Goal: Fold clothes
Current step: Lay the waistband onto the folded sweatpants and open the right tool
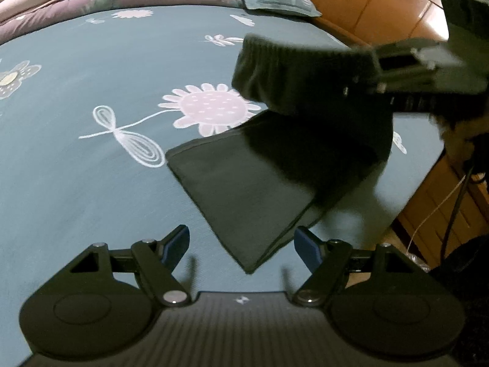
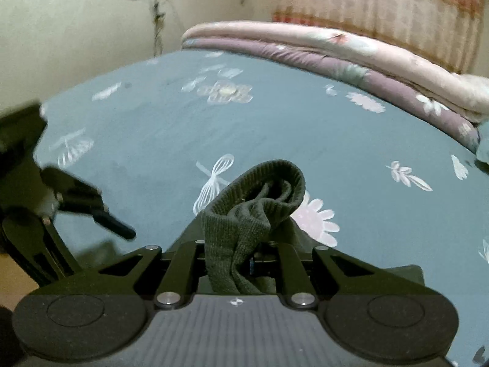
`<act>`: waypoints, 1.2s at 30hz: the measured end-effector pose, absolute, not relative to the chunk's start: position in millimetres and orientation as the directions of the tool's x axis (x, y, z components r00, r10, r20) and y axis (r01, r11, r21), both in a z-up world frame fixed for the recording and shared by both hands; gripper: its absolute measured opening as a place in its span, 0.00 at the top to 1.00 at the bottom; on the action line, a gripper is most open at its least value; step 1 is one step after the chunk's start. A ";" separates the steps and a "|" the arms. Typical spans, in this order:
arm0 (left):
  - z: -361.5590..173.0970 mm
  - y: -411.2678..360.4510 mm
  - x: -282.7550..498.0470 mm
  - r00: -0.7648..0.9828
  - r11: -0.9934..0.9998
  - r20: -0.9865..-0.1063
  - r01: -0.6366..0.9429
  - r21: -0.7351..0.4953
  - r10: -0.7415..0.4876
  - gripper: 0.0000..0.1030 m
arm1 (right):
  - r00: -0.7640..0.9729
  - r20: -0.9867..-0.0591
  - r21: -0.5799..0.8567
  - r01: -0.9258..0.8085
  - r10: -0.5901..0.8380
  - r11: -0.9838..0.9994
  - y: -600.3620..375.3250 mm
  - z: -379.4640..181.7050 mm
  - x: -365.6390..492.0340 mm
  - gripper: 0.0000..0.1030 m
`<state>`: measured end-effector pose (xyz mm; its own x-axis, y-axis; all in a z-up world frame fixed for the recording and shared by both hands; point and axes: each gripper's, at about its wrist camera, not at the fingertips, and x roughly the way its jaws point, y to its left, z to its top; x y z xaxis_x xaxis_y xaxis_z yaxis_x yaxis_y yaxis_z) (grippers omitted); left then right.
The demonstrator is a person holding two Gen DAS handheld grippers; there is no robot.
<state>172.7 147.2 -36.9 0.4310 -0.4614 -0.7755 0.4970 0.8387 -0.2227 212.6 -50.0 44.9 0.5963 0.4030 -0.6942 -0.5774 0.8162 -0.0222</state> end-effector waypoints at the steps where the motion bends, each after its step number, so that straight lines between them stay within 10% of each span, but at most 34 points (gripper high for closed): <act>1: -36.8 149.0 172.2 0.434 0.842 -0.775 0.490 -0.225 -0.459 0.26 | 0.589 -0.704 -0.038 -0.588 0.396 0.808 -45.0 40.4 213.5 0.85; 21: -39.9 169.0 163.9 0.457 0.882 -0.781 0.403 -0.244 -0.425 0.26 | 0.502 -0.791 -0.116 -0.685 0.350 0.719 -2.8 -3.4 223.0 0.83; 30: -43.8 175.6 161.2 0.464 0.887 -0.776 0.380 -0.261 -0.427 0.26 | 0.383 -0.770 0.096 -0.721 0.511 0.686 -11.7 4.4 225.7 0.49; 36: -47.5 181.0 161.6 0.476 0.892 -0.767 0.358 -0.277 -0.430 0.26 | 0.349 -0.718 0.226 -0.702 0.603 0.676 -30.5 20.0 232.0 0.64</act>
<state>161.6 181.0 -47.5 0.4760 -0.4297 -0.7673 0.3584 0.8915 -0.2770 232.0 -30.5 20.0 0.3487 0.6025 -0.7179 -0.7016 0.6757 0.2263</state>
